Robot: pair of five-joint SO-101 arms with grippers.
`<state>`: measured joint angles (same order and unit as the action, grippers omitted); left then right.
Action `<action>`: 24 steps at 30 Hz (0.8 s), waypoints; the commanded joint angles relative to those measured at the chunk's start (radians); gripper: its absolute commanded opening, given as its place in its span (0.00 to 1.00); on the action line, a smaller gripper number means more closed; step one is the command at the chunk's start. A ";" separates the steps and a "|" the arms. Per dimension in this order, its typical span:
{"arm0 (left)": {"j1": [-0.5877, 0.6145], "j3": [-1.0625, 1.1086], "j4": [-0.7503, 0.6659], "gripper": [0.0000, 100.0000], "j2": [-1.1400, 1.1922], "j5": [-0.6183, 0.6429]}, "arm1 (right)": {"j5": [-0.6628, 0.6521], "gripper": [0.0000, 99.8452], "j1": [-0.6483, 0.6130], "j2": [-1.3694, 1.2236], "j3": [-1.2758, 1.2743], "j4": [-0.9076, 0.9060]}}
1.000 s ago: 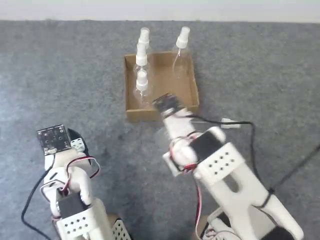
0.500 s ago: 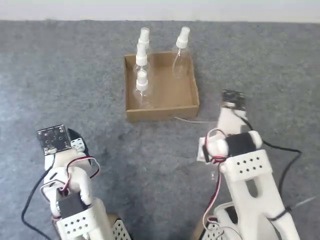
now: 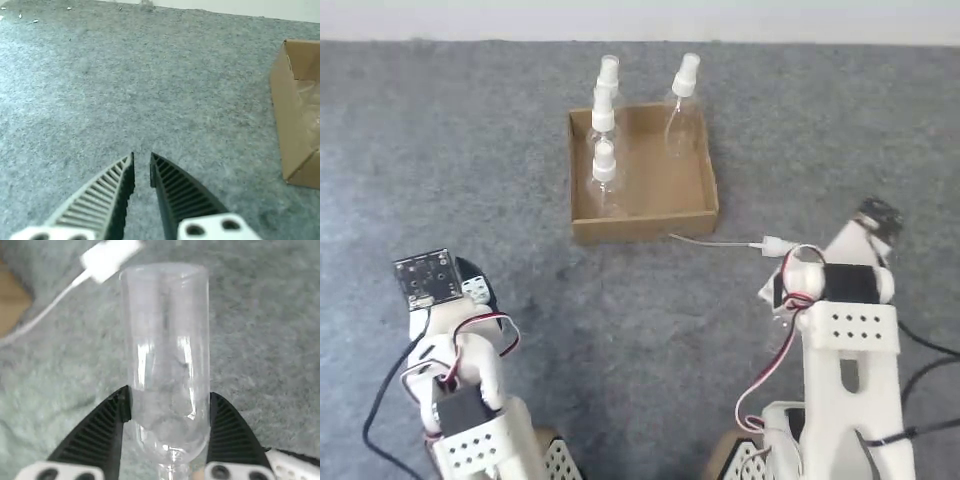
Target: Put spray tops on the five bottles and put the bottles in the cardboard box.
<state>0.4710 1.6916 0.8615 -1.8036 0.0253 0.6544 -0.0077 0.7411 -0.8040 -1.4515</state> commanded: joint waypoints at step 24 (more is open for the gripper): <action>0.000 -0.007 -0.011 0.05 -0.020 -0.011 | 0.350 0.23 0.249 0.024 -0.322 0.430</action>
<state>0.4710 1.6916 0.8615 -1.8036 0.0253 0.9720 0.2302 0.7411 -1.1063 -1.0802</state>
